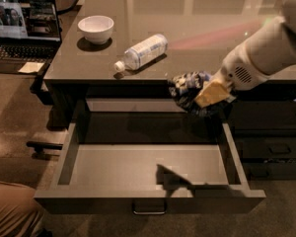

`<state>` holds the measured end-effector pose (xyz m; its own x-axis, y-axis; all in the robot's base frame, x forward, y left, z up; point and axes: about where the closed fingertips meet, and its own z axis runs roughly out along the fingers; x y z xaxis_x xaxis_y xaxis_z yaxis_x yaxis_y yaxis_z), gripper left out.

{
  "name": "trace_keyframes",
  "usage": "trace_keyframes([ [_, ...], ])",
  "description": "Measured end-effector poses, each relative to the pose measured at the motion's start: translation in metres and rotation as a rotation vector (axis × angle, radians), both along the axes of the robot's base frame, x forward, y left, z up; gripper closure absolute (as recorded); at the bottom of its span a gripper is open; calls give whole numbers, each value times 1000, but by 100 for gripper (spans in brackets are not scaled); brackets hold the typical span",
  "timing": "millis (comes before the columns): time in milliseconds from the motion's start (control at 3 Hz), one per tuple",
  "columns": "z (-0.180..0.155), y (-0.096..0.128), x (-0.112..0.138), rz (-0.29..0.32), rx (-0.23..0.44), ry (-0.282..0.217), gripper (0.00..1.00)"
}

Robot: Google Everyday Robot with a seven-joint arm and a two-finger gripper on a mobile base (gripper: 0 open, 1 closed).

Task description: Place blue chip bag into top drawer

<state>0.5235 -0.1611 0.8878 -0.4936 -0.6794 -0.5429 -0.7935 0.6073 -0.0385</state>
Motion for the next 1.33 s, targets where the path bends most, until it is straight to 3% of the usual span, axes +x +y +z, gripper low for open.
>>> trace_keyframes([
  [333, -5, 2, -12, 26, -14, 43, 100],
  [1000, -19, 8, -11, 18, 8, 66, 100],
  [1333, -59, 15, -17, -45, 20, 155, 100],
])
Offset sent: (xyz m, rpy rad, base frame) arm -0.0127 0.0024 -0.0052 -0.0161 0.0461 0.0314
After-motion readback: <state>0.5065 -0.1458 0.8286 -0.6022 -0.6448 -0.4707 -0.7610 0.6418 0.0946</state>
